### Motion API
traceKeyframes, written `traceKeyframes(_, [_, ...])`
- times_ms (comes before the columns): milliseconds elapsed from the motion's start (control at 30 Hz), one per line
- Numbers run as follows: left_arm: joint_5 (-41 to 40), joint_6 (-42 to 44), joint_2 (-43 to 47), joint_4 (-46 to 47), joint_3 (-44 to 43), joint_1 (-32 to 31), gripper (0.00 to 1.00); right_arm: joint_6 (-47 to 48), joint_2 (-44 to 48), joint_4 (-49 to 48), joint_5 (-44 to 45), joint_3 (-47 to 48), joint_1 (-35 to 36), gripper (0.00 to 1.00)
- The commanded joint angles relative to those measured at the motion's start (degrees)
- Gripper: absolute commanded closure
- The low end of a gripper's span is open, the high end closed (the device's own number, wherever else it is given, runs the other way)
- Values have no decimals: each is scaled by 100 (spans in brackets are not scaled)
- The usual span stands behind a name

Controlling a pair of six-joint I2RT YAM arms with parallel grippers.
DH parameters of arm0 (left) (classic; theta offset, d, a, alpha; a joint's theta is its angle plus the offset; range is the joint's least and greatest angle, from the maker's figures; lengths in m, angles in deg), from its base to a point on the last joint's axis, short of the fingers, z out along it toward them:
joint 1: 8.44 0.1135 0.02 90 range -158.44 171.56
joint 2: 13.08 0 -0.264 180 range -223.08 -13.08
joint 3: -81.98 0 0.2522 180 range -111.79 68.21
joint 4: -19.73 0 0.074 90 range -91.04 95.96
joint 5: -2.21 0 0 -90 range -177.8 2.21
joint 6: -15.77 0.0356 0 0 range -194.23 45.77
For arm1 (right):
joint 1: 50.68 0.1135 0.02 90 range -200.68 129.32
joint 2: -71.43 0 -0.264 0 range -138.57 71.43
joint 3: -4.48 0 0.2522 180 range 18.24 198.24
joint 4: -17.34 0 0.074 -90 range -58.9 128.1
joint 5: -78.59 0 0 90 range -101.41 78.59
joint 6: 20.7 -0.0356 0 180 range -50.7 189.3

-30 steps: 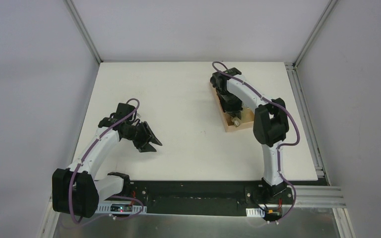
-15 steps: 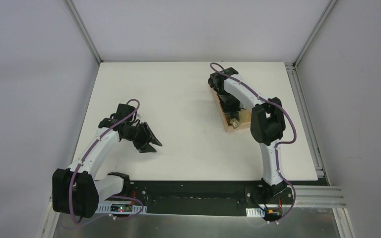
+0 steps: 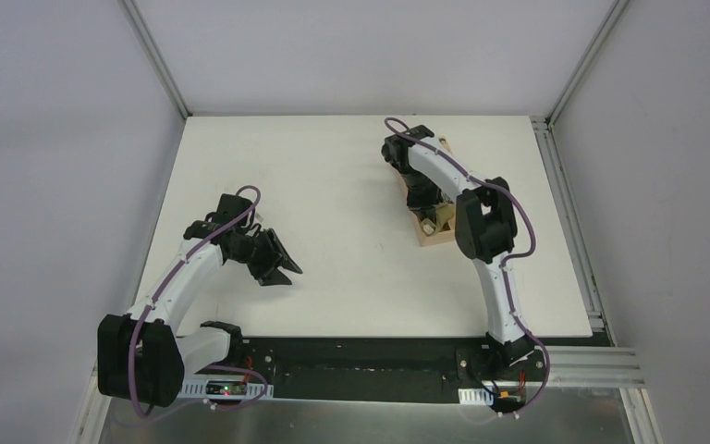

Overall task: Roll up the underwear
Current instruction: Place the underwear in the storage box.

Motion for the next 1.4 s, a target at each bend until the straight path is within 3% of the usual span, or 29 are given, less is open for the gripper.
traceKeyframes(0, [136, -39, 78, -1, -1, 54, 60, -139, 433, -634, -411, -354, 7, 100])
traceKeyframes(267, [148, -73, 131, 0, 7, 54, 60, -634, 989, -1853, -886, -1682, -250, 100])
traceKeyframes(500, [165, -93, 169, 0, 23, 54, 60, -717, 960, -2237, 198, -2317, -231, 100])
traceKeyframes(767, [187, -97, 160, 3, -27, 54, 60, -667, 1265, -2733, -89, -2751, -222, 100])
traceKeyframes(1000, [165, -93, 136, -1, -31, 53, 60, -503, 2051, -2696, -79, -2674, -188, 63])
traceKeyframes(1067, [161, -92, 133, 6, -36, 47, 60, -489, 2219, -2660, -51, -2614, -185, 58])
traceKeyframes(1167, [165, -93, 135, 17, -32, 53, 60, -472, 2392, -2559, 2, -2501, -192, 51])
traceKeyframes(1367, [176, -84, 138, 22, -1, 53, 60, -488, 2589, -2371, 121, -2439, -186, 53])
